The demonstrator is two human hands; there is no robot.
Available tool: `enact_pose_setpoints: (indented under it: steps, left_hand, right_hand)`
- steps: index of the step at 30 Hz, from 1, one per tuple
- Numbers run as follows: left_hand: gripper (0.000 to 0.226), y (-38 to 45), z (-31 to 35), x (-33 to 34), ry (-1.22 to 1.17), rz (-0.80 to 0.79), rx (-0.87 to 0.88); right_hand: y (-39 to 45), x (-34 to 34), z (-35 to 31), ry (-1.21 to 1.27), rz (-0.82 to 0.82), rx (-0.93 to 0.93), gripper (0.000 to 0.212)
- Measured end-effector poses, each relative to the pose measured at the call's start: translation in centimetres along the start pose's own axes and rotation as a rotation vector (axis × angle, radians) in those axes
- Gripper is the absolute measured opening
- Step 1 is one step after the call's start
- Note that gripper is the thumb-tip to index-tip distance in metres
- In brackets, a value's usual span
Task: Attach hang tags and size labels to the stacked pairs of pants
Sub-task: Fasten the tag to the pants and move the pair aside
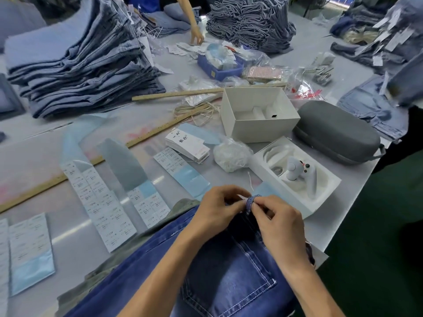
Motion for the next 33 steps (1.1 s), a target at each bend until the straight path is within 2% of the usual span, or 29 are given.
enact_pose_setpoints:
  steps: [4,10,16,18,19,21,23,24,26,29,33]
  left_hand:
    - [0.02,-0.3,0.0,0.0,0.063,0.02,0.04]
    - [0.004,-0.3,0.5,0.1,0.122,0.034,0.074]
    - [0.009,-0.3,0.7,0.5,0.103,0.073,0.057]
    - [0.009,-0.3,0.3,0.5,0.056,0.133,0.026]
    - [0.01,-0.3,-0.1,0.3,-0.008,0.161,-0.003]
    - [0.011,-0.3,-0.9,-0.2,-0.23,0.18,-0.062]
    - [0.012,-0.4,-1.4,-1.0,-0.469,0.185,-0.099]
    - [0.012,-0.5,-1.6,-1.5,-0.566,0.2,-0.109]
    - [0.011,-0.7,-2.0,-2.6,-0.68,0.279,-0.117]
    - [0.011,-1.0,-2.2,-4.0,-0.655,0.392,-0.09]
    - [0.015,-1.6,-1.1,-5.2,-0.626,0.34,-0.004]
  right_hand:
    - [0.2,0.0,0.2,-0.027,-0.016,0.027,0.007]
    - [0.8,0.1,1.1,0.001,-0.182,0.096,0.01]
    - [0.4,-0.4,-0.7,-0.138,-0.222,-0.039,0.014]
    - [-0.2,-1.3,-1.5,-0.134,-0.169,-0.138,0.015]
    - [-0.5,-2.4,-2.0,-0.126,-0.088,-0.212,0.015]
    - [-1.4,-4.7,-2.7,-0.114,0.101,-0.365,0.015]
    - [-1.9,-6.2,-2.5,-0.1,0.177,-0.435,0.023]
    - [-1.7,-6.5,-1.8,-0.096,0.134,-0.396,0.031]
    - [-1.5,-5.9,0.4,-0.114,-0.064,-0.192,0.048]
    - [-2.3,-4.3,3.6,-0.141,-0.275,0.01,0.056]
    - [-2.1,-3.1,4.5,-0.097,-0.232,-0.008,0.053]
Point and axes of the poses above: each hand's wrist, its own y-axis towards the middle knuckle, its own x-axis out of the palm, z = x × y, the point moved 6 cm from there along y, towards the middle knuckle, and after that the axes turned 6 degrees about -x, right-handed, at the moved point
